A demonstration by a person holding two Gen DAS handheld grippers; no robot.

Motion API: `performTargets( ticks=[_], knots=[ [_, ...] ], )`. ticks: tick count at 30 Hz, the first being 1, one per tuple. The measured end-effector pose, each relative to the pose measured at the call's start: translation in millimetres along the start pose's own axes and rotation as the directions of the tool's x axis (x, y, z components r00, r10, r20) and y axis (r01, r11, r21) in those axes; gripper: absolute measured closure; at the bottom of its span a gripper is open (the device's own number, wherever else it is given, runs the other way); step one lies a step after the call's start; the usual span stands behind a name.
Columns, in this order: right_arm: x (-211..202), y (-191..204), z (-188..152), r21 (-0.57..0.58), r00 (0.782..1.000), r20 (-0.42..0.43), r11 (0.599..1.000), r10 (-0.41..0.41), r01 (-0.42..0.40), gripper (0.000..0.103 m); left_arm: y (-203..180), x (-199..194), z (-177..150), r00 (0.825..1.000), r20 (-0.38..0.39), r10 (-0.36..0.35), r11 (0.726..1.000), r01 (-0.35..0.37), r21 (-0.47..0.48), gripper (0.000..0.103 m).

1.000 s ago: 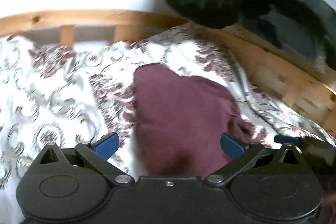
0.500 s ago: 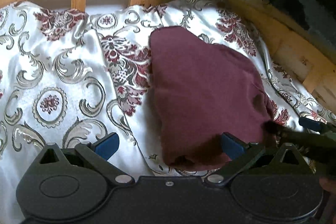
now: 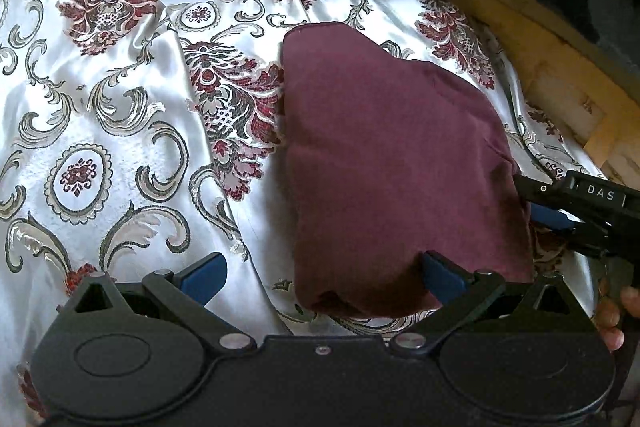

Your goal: Fold small clothes

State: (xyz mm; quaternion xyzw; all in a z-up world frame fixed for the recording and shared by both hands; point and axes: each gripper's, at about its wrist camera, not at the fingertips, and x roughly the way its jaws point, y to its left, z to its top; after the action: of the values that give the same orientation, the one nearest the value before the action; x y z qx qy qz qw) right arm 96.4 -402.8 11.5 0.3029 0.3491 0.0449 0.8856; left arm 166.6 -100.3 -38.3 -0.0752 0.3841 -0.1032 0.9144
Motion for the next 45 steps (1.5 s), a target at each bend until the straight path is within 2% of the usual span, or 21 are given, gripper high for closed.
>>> performTargets(
  ticks=[2, 4, 7, 10, 12, 14, 16, 19, 22, 23, 25, 27, 29, 33, 36, 39, 42, 45],
  knots=[
    [4.0, -2.3, 0.2, 0.014, 1.0, -0.024, 1.0, 0.02, -0.019, 0.062, -0.8, 0.9, -0.5, 1.0, -0.002, 0.002, 1.0, -0.002, 0.0, 0.001],
    [6.0, 1.6, -1.8, -0.013, 0.999, -0.04, 1.0, 0.002, -0.003, 0.068, -2.2, 1.5, -0.8, 1.0, -0.003, 0.002, 1.0, -0.002, 0.003, 0.001],
    [5.6, 18.5, -6.8, -0.159, 0.997, -0.027, 0.985, -0.074, 0.069, 0.081, -3.3, 1.6, -0.7, 1.0, -0.005, -0.002, 1.0, 0.002, 0.008, 0.001],
    [3.9, 41.8, -16.5, -0.344, 0.985, 0.033, 0.924, -0.167, 0.168, 0.092, -3.6, 1.7, 0.5, 1.0, -0.014, -0.021, 1.0, 0.021, 0.003, 0.001],
    [-3.9, 53.9, -19.1, -0.422, 0.97, 0.122, 0.874, -0.211, 0.243, 0.095, -4.3, -0.7, 1.3, 0.999, -0.004, -0.042, 0.999, 0.042, -0.001, 0.001],
    [-12.7, 58.2, -17.8, -0.442, 0.957, 0.183, 0.851, -0.225, 0.284, 0.095, -5.5, -6.4, 1.7, 0.996, 0.032, -0.086, 0.996, 0.085, 0.003, 0.001],
    [-15.3, 57.0, -16.0, -0.448, 0.951, 0.194, 0.841, -0.24, 0.303, 0.095, -7.7, -11.8, 1.9, 0.991, 0.072, -0.117, 0.993, 0.116, 0.012, 0.001],
    [-5.8, 50.1, -16.0, -0.432, 0.953, 0.137, 0.85, -0.269, 0.302, 0.095, -7.6, -15.8, 2.3, 0.986, 0.113, -0.126, 0.992, 0.126, 0.003, 0.001],
    [-0.4, 46.8, -18.0, -0.431, 0.956, 0.098, 0.854, -0.276, 0.291, 0.094, -5.7, -14.2, 4.2, 0.989, 0.111, -0.1, 0.994, 0.103, -0.024, 0.001],
    [-3.3, 44.4, -17.1, -0.417, 0.961, 0.096, 0.866, -0.26, 0.277, 0.093, -4.2, -12.1, 4.6, 0.992, 0.099, -0.083, 0.996, 0.087, -0.031, 0.001],
    [-9.7, 39.5, -13.9, -0.367, 0.967, 0.097, 0.895, -0.235, 0.254, 0.072, 0.5, -6.4, 4.1, 0.997, 0.062, -0.044, 0.998, 0.047, -0.051, 0.001],
    [-16.3, 32.4, -8.9, -0.318, 0.972, 0.113, 0.919, -0.206, 0.232, 0.059, 7.4, -0.5, 2.7, 0.999, 0.025, -0.046, 0.995, 0.048, -0.088, 0.001],
    [-20.4, 26.6, -4.5, -0.281, 0.976, 0.127, 0.937, -0.178, 0.208, 0.051, 12.9, 2.5, 0.8, 0.998, 0.014, -0.059, 0.991, 0.06, -0.123, 0.001],
    [-24.1, 20.5, 4.0, -0.241, 0.981, 0.157, 0.959, -0.115, 0.151, 0.029, 13.0, 5.2, -0.2, 0.998, 0.003, -0.058, 0.991, 0.058, -0.118, 0.001],
    [-23.5, 19.1, 10.9, -0.245, 0.982, 0.169, 0.961, -0.089, 0.129, 0.02, 12.5, 6.3, -1.0, 0.998, 0.002, -0.059, 0.992, 0.059, -0.116, 0.001],
    [-22.0, 18.1, 17.8, -0.284, 0.989, 0.142, 0.955, -0.048, 0.088, 0.012, 13.9, 6.3, -1.1, 0.998, 0.005, -0.058, 0.991, 0.058, -0.12, 0.001],
    [-18.8, 17.0, 22.7, -0.335, 0.995, 0.096, 0.939, -0.042, 0.072, 0.01, 15.7, 5.0, -1.6, 0.999, 0.015, -0.045, 0.993, 0.047, -0.104, 0.0],
    [-17.5, 15.9, 25.6, -0.39, 0.994, 0.069, 0.915, -0.08, 0.101, 0.009, 19.5, 7.2, -2.0, 0.998, 0.001, -0.06, 0.99, 0.06, -0.126, 0.0]
  ],
)
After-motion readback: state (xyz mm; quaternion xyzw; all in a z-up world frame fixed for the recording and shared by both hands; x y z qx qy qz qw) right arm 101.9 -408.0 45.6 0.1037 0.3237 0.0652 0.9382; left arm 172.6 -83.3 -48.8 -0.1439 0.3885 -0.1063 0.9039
